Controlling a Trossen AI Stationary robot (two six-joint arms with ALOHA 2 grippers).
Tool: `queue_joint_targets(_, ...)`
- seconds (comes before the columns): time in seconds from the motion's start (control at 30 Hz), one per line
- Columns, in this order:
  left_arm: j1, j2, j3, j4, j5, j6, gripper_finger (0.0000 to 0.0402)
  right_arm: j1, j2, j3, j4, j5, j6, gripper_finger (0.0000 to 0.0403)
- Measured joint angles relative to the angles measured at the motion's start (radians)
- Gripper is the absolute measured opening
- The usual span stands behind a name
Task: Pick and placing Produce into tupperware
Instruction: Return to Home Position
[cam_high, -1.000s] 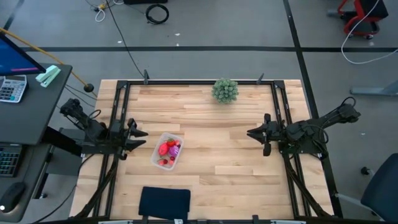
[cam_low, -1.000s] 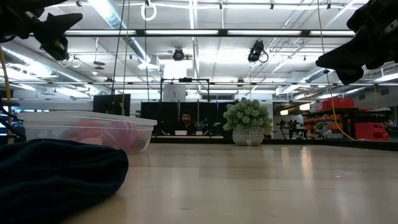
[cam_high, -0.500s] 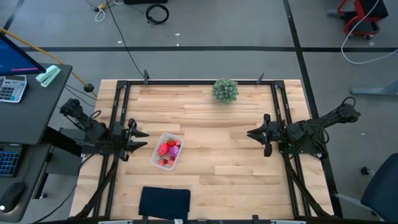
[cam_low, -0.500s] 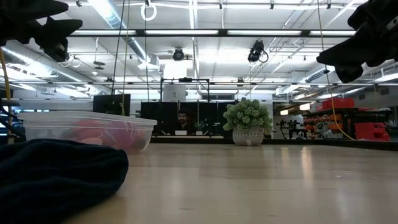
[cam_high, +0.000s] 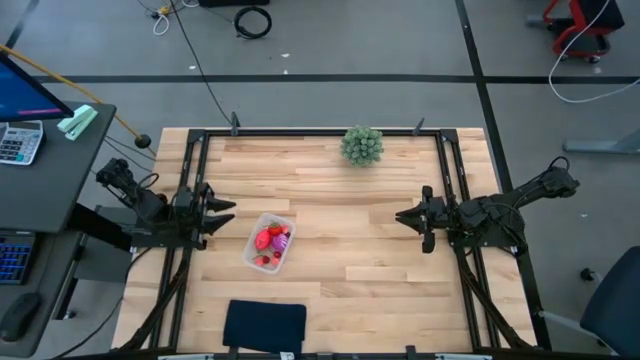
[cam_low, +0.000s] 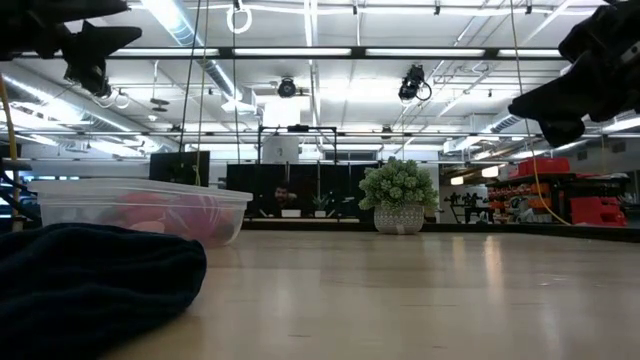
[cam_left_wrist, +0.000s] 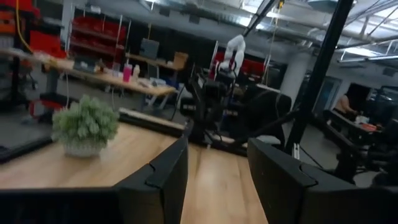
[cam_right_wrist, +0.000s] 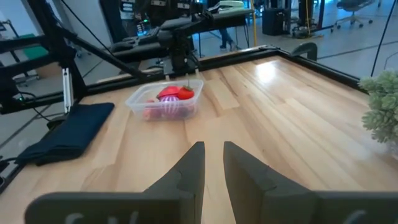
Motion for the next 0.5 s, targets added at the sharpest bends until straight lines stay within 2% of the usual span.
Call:
queue_joint_targets(0.2, 0.000, 0.000, 0.000, -0.118, 0.000, -0.118, 0.0172, 0.000, 0.000, 0.000, -0.018, -0.005, 0.038, 0.0066)
queue_joint_targets(0.5, 0.000, 0.000, 0.000, -0.196, 0.000, -0.120, 0.0172, 0.000, 0.000, 0.000, -0.043, -0.006, 0.059, 0.0068)
